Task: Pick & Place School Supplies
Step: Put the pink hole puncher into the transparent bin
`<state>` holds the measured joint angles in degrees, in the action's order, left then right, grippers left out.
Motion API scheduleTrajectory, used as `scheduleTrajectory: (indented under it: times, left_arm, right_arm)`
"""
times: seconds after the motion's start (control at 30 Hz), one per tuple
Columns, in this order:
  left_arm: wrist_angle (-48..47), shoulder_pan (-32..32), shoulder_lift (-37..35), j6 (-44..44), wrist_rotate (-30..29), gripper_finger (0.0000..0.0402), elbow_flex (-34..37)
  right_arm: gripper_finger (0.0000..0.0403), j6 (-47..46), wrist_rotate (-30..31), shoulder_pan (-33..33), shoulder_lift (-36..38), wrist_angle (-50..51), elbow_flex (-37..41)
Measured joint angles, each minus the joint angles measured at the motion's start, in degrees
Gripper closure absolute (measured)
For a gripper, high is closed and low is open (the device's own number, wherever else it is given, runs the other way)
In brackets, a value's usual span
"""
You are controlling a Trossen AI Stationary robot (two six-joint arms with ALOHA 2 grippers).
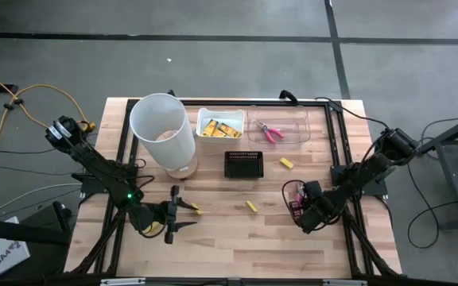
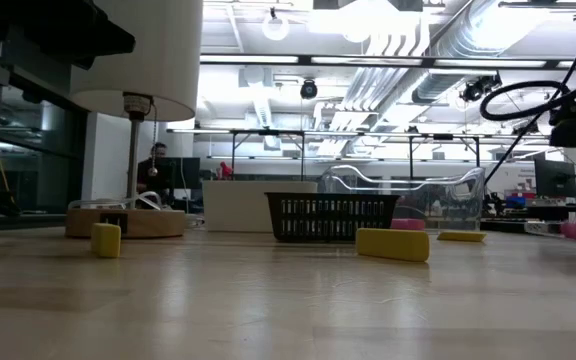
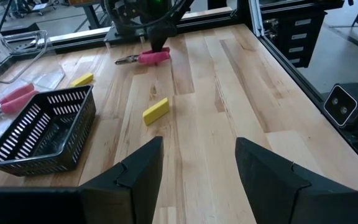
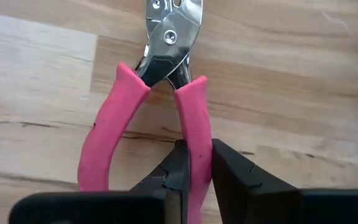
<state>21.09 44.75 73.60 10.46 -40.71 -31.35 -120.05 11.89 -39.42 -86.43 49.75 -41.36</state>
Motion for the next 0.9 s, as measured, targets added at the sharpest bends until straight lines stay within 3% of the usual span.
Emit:
scheduleTrajectory:
  times: [0.37,0.9]
  left_arm:
    - [0.0,0.0,0.0,0.0,0.0,0.0208,0.0]
    - [0.0,0.0,0.0,0.0,0.0,0.0208,0.0]
  right_arm:
    - [0.0362,15.3,4.8,6.9,7.0,0.5,-0.3]
    - [0.0363,56.2,9.2,32.8,18.3,0.7,-7.3]
